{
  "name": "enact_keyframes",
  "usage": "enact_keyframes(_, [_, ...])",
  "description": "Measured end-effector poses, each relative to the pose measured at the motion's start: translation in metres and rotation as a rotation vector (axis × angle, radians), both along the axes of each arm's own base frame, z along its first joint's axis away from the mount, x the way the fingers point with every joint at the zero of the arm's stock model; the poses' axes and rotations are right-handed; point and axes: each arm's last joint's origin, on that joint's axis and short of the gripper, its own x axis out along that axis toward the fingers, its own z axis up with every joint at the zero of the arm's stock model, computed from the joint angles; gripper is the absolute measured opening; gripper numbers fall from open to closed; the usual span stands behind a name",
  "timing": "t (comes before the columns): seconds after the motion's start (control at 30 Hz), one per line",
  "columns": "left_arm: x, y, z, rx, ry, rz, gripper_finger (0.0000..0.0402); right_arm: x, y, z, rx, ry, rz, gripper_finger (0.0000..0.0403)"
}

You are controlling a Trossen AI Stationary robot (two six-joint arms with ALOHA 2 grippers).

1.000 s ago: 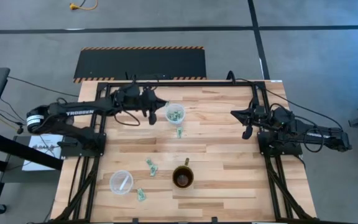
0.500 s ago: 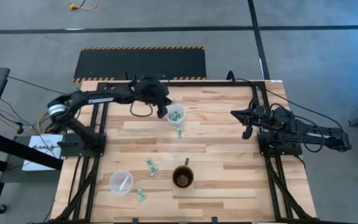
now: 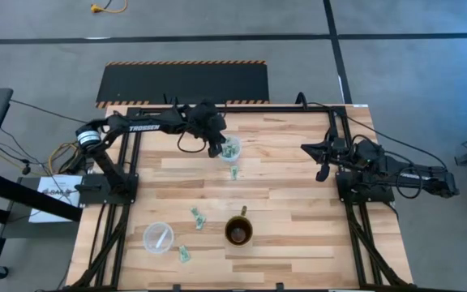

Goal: Pick and place items into bin
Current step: Put the stevia packet into the top transparent bin, then put the stevia packet into the bottom transparent bin

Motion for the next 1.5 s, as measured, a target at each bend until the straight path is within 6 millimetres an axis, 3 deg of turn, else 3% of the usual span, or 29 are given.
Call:
enact_keyframes(0.33, [-0.004,-0.004,-0.004,-0.072,0.036,-0.05,0.0009,0.0,0.0,0.0,0.0,0.0,0.0,0.0])
enact_keyframes(0.63, [-0.003,-0.005,-0.003,-0.067,0.028,-0.065,0.0077,0.0,0.0,0.0,0.0,0.0,0.0,0.0])
enact_keyframes(0.77, [-0.013,-0.009,0.008,-0.125,0.028,-0.09,0.0098,0.0,0.0,0.0,0.0,0.0,0.0,0.0])
enact_keyframes(0.93, [-0.03,-0.036,0.04,-0.143,0.026,-0.125,0.0103,0.0,0.0,0.0,0.0,0.0,0.0,0.0])
enact_keyframes(1.07, [-0.05,-0.069,0.074,-0.106,0.002,-0.142,0.0102,0.0,0.0,0.0,0.0,0.0,0.0,0.0])
enact_keyframes(1.2, [-0.073,-0.105,0.095,-0.011,-0.017,-0.138,0.0102,0.0,0.0,0.0,0.0,0.0,0.0,0.0])
enact_keyframes(1.37, [-0.1,-0.135,0.093,0.033,-0.03,-0.073,0.0102,0.0,0.0,0.0,0.0,0.0,0.0,0.0])
enact_keyframes(1.5, [-0.12,-0.151,0.076,-0.002,-0.021,-0.031,0.0102,0.0,0.0,0.0,0.0,0.0,0.0,0.0])
